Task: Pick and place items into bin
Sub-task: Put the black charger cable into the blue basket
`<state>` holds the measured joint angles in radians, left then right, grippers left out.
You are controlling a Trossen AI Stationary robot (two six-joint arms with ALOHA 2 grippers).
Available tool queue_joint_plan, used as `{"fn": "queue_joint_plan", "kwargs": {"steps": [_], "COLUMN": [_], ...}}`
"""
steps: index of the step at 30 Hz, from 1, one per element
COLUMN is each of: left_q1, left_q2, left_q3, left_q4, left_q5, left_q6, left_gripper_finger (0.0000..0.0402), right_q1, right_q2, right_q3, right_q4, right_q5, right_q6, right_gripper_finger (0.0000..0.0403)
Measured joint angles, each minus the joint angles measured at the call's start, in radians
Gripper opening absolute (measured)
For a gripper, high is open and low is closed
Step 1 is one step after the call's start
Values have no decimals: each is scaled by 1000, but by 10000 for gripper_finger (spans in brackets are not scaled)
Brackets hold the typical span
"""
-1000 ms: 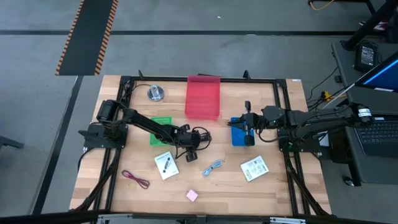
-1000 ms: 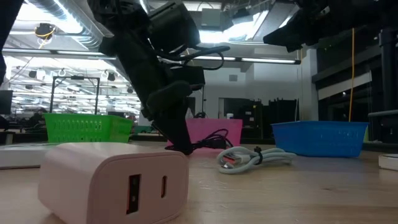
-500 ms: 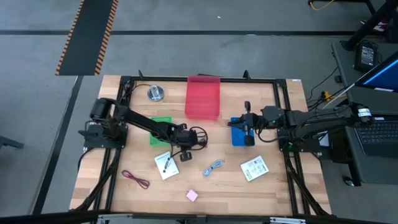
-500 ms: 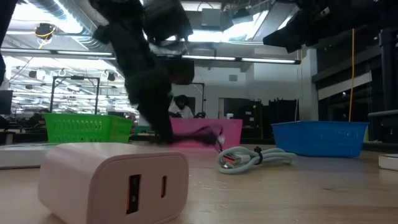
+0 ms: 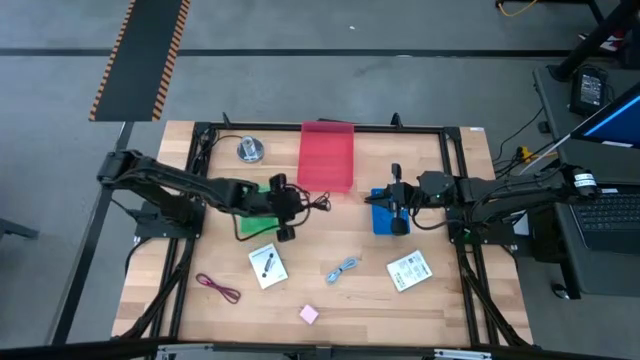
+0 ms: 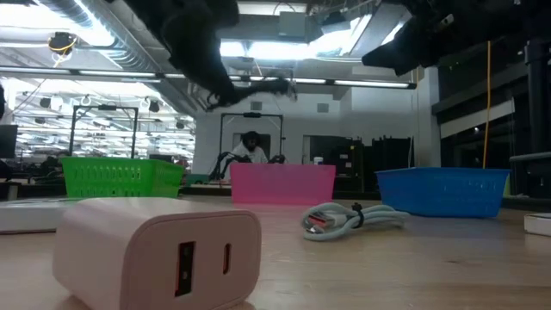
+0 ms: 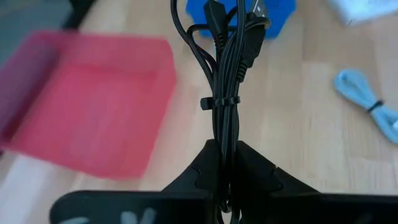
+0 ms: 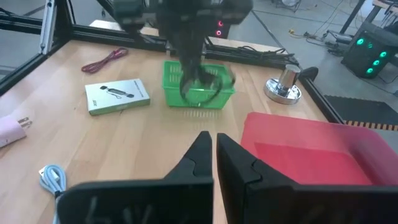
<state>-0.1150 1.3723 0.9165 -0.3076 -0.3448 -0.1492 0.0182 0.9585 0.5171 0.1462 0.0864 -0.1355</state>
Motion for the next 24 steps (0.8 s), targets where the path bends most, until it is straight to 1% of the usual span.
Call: {"fn": "queue_joint_plan", "kwargs": {"steps": [2,5,9,12,18,24], "left_q1": [11,39,92,123,155,170], "left_q2": [-34,-74,-96,-100,-99,-54], "left_q3": [-51,-151,-269,-317,-362,-406], "left_q4": [110,328,563,711,897,1033], "left_q5": [27,113,188,240,313,321], "left_q6": [47,122,148,173,246,252], "left_gripper_finger": [24,24,24,24,24,24], "right_q1": [0,0,0,0,0,0], "right_q2": [0,2,9,16,56,104], "right_q3": [0,0,0,0,0,0], "right_q4": [1,6,17,22,88,169], "right_q5": [0,0,0,0,-45,-54], "right_q6": [0,0,25,26,25,-5], "right_gripper_finger": [5,5,5,5,5,5]}}
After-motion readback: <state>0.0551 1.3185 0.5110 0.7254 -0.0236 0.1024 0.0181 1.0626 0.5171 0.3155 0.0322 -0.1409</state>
